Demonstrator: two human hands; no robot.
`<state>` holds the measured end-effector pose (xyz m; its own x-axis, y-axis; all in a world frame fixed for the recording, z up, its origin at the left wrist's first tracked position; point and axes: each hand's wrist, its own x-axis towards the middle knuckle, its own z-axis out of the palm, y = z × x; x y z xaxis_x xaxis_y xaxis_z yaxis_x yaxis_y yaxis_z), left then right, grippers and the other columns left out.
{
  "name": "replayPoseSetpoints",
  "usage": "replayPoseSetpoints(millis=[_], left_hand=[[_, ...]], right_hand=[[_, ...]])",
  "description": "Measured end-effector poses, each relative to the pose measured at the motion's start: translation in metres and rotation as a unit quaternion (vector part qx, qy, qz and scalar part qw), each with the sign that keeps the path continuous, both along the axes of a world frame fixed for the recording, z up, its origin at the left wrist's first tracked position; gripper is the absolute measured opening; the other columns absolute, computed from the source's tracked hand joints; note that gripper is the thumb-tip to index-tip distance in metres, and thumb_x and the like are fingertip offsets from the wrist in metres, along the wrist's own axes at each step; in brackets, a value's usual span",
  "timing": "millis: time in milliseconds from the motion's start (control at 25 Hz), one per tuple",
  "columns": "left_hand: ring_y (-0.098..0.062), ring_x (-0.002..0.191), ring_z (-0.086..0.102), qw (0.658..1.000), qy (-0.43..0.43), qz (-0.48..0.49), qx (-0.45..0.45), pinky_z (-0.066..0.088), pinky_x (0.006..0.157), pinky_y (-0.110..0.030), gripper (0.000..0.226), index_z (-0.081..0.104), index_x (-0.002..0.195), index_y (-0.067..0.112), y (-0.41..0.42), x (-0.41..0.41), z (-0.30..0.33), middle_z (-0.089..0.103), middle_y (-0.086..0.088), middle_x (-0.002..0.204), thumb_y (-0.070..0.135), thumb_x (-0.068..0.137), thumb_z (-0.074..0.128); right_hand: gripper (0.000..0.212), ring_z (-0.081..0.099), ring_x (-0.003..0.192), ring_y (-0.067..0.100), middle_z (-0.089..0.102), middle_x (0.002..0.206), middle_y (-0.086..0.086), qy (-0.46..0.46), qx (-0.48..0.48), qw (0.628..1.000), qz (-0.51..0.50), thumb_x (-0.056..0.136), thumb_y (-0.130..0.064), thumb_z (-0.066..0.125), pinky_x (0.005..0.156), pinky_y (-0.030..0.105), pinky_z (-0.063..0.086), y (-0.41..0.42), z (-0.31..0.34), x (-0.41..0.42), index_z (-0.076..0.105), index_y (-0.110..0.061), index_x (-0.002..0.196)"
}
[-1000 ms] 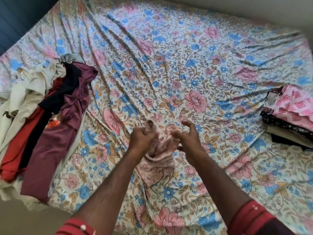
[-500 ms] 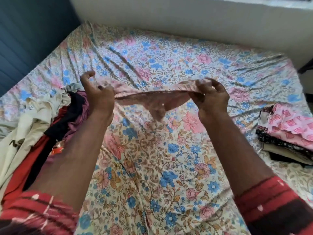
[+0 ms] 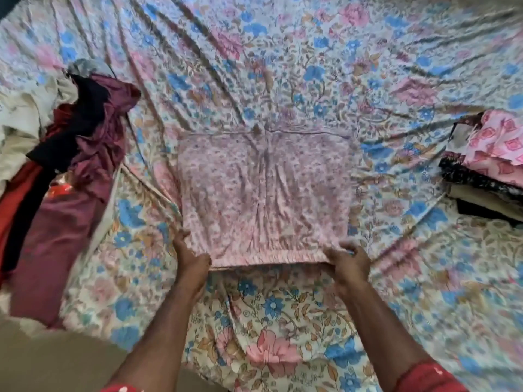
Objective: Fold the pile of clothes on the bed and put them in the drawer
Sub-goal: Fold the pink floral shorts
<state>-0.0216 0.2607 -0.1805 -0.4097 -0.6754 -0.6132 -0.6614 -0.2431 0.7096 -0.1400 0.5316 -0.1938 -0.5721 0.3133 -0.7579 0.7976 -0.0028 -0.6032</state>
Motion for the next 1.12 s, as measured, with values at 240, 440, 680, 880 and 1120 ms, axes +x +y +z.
replayPoseSetpoints(millis=[240, 440, 680, 880, 1120], left_hand=[[-0.024, 0.097, 0.064, 0.998, -0.054, 0.035, -0.007, 0.058, 0.071, -0.034, 0.081, 0.032, 0.134, 0.029, 0.031, 0.058, -0.049, 0.057, -0.015, 0.128, -0.020, 0.081, 0.067], [-0.022, 0.111, 0.053, 0.902, -0.130, -0.233, -0.340, 0.043, 0.087, -0.023, 0.065, 0.057, 0.132, 0.030, 0.074, 0.044, -0.034, 0.050, -0.006, 0.133, 0.003, 0.078, 0.079], [-0.012, 0.145, 0.031, 0.861, -0.063, -0.474, -0.175, 0.018, 0.124, -0.045, 0.051, 0.044, 0.148, 0.034, 0.128, 0.024, -0.036, 0.039, 0.009, 0.157, 0.022, 0.100, 0.057], [-0.015, 0.143, 0.036, 0.905, -0.047, -0.422, -0.032, 0.032, 0.120, -0.042, 0.065, 0.041, 0.151, 0.037, 0.126, 0.030, -0.047, 0.035, 0.007, 0.158, 0.010, 0.096, 0.062], [-0.011, 0.090, 0.066, 0.998, -0.016, 0.017, -0.061, 0.050, 0.063, -0.015, 0.029, 0.063, 0.107, 0.025, 0.079, 0.053, -0.033, 0.068, 0.000, 0.107, -0.001, 0.094, 0.063]], right_hand=[[0.047, 0.075, 0.086, 0.042, 0.065, 0.116, 0.015, -0.073, 0.013, 0.997, 0.002, 0.082, 0.002, 0.078, 0.076, 0.055, 0.063, 0.052, -0.043, 0.060, 0.054, -0.008, 0.121], [0.023, 0.076, 0.087, 0.042, 0.073, 0.110, 0.018, -0.043, -0.025, 0.998, 0.048, 0.088, -0.005, 0.074, 0.087, 0.055, 0.060, 0.060, -0.033, 0.061, 0.065, -0.006, 0.109], [0.060, 0.071, 0.103, 0.033, 0.069, 0.114, 0.008, 0.054, -0.100, 0.989, 0.093, 0.082, -0.001, 0.075, 0.082, 0.051, 0.060, 0.051, -0.008, 0.052, 0.052, -0.008, 0.136], [0.042, 0.071, 0.100, 0.033, 0.071, 0.107, 0.012, 0.133, -0.103, 0.942, 0.291, 0.086, 0.001, 0.076, 0.073, 0.033, 0.061, 0.021, 0.002, 0.050, 0.058, -0.021, 0.117], [0.041, 0.071, 0.088, 0.015, 0.069, 0.094, 0.001, 0.256, -0.017, 0.800, 0.542, 0.086, -0.002, 0.072, 0.082, 0.032, 0.063, -0.070, 0.003, 0.053, 0.049, -0.021, 0.114]])
